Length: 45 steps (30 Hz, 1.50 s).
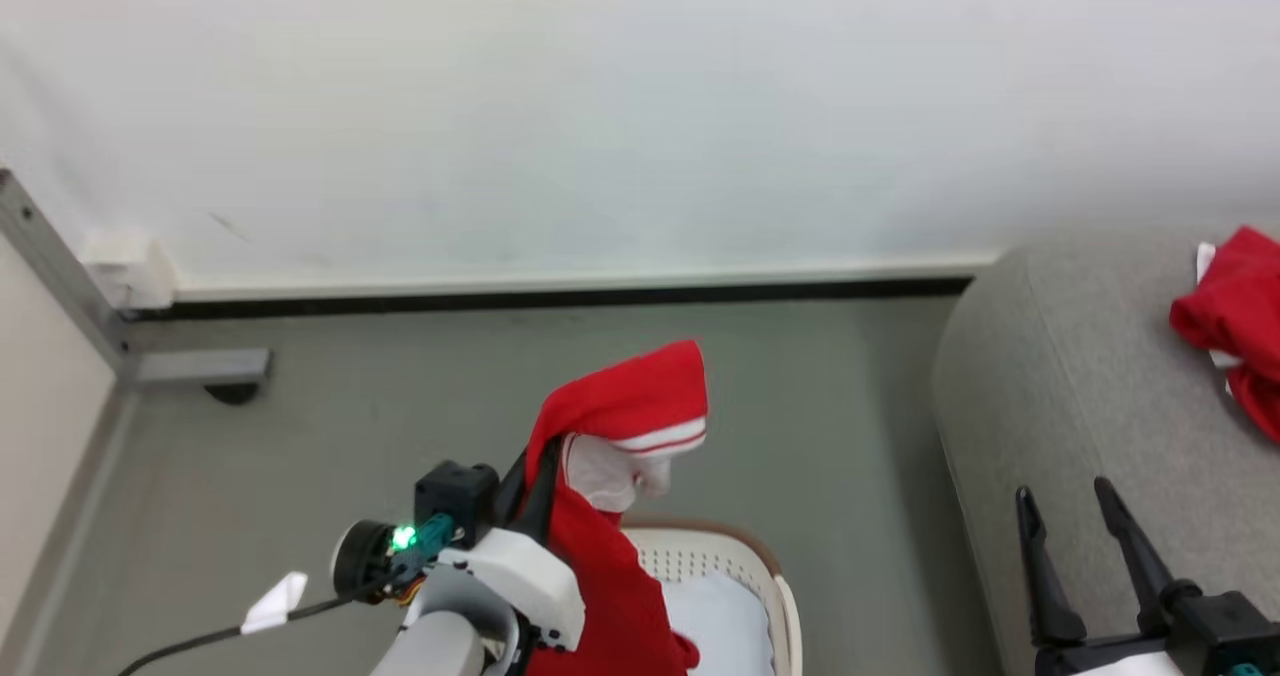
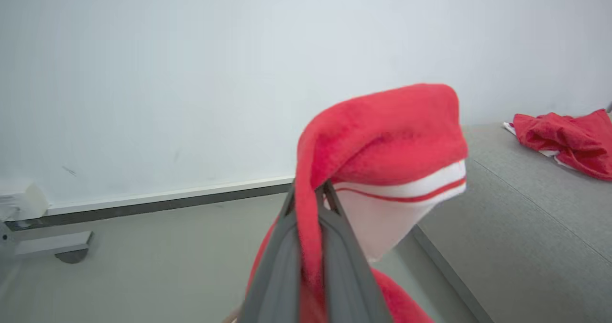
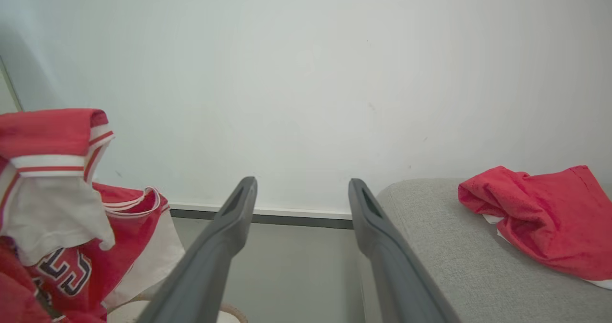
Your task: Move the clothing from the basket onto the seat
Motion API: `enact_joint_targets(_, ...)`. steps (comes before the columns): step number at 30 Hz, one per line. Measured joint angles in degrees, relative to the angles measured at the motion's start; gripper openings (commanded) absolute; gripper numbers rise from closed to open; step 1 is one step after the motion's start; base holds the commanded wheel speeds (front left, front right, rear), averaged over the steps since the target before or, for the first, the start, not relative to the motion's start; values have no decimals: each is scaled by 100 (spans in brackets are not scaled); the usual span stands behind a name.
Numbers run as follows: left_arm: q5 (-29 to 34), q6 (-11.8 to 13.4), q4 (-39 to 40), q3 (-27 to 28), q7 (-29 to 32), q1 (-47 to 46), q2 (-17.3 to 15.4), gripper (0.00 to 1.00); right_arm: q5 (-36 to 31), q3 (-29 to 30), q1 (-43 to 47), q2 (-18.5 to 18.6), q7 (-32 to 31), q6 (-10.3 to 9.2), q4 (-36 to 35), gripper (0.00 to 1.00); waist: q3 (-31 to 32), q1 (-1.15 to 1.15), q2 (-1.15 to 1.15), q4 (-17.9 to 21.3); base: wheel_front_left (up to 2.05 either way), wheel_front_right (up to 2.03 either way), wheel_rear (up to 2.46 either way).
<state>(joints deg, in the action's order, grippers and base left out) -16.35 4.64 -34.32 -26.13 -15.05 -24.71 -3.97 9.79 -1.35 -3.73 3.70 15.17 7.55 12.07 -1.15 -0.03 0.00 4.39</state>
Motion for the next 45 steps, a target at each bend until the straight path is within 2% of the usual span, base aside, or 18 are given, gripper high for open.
enact_joint_targets(6,-109,167,868,38,246,390,-165,0,2,-136,187,-15,-1,1,42,100,440,0,0,-161,0,0,0)
enact_joint_targets(12,-112,327,1597,19,571,609,-321,0,3,-434,219,-24,0,0,2,100,517,1,0,-175,0,0,0)
enact_joint_targets(16,-110,409,1945,-4,740,714,-400,0,-65,-842,193,20,0,0,-49,100,477,2,0,-147,0,0,0)
enact_joint_targets(20,-76,483,2204,-40,872,712,-422,0,-20,-1653,36,97,-1,1,1,100,435,2,0,-117,0,0,0)
enact_joint_targets(26,-23,506,2410,-207,1000,572,-336,0,229,-2883,-475,167,-1,1,249,100,379,3,0,-75,0,0,0)
enact_joint_targets(29,45,506,2459,-307,1053,491,-253,0,339,-3289,-774,111,0,0,411,100,354,3,0,-60,0,0,0)
enact_joint_targets(38,94,476,2406,-778,1211,271,-51,0,445,-3776,-1447,-69,0,1,1128,100,295,3,0,-139,0,0,0)
enact_joint_targets(45,64,485,2293,-1157,1249,125,59,0,906,-4158,-1700,-85,-1,1,1419,100,269,3,0,-204,0,0,0)
